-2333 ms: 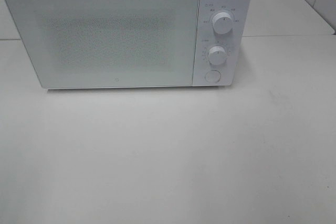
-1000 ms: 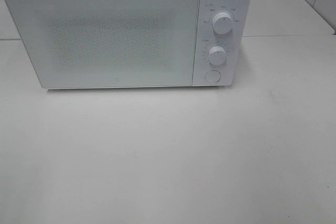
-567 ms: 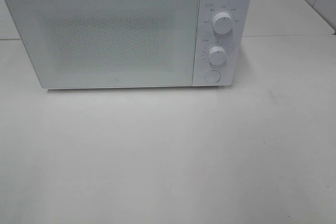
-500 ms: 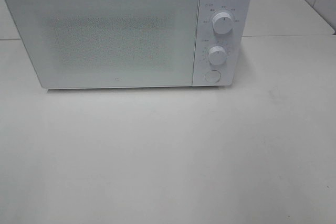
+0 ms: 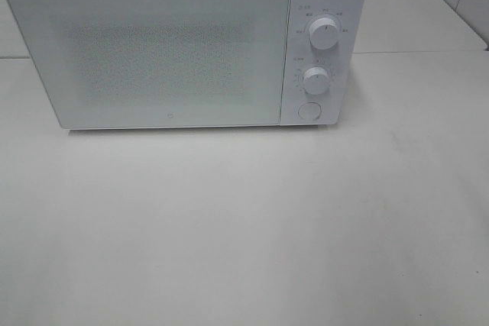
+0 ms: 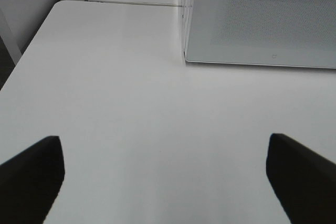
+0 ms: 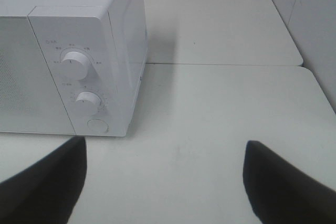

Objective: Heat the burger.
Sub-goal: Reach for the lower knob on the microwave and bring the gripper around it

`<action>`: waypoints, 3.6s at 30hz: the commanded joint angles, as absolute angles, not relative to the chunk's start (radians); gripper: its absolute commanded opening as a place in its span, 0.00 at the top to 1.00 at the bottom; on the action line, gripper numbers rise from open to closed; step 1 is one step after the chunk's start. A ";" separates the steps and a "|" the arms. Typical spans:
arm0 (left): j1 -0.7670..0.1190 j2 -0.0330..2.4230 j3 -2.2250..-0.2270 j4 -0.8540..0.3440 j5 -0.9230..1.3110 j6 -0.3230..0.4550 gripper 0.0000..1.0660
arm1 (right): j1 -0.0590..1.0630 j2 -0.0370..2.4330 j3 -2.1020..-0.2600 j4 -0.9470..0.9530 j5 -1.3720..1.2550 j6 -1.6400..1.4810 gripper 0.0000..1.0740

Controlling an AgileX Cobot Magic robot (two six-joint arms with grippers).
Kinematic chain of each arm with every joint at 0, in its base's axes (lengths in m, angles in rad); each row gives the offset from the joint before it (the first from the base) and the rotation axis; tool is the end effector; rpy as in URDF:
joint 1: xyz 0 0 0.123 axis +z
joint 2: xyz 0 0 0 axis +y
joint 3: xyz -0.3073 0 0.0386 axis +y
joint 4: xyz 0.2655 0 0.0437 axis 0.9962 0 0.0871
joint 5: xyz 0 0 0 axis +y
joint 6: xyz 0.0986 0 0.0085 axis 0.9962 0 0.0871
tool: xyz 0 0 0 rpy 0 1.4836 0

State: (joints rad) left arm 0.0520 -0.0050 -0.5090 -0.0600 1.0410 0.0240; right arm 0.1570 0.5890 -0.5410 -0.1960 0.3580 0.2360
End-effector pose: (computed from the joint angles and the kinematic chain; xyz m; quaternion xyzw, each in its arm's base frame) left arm -0.0081 -0.0056 0.2865 -0.0107 0.8439 -0.0096 0.5363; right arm 0.1266 0.0132 0.3263 -0.0223 0.8080 0.0339 0.5878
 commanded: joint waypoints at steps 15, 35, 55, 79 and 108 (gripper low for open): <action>0.054 -0.024 -0.504 -0.070 1.036 0.020 0.06 | 0.153 0.895 -0.545 -0.209 0.012 0.244 0.29; 0.054 -0.024 -0.504 -0.070 1.036 0.020 0.06 | 0.153 1.276 -0.545 -0.125 -0.363 0.140 0.29; 0.054 -0.024 -0.504 -0.070 1.036 0.020 0.06 | 0.429 1.535 -0.417 0.553 -0.991 -0.350 0.29; 0.054 -0.024 -0.504 -0.070 1.036 0.020 0.06 | 0.755 1.780 -0.492 0.798 -1.231 -0.343 0.29; 0.054 -0.024 -0.504 -0.070 1.036 0.020 0.06 | 0.754 1.906 -0.558 0.789 -1.235 -0.209 0.29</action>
State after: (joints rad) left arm 0.0520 -0.0050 -0.5090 -0.0610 1.0410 0.0240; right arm 0.7540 1.9060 -0.5480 0.8010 -1.2060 -0.2130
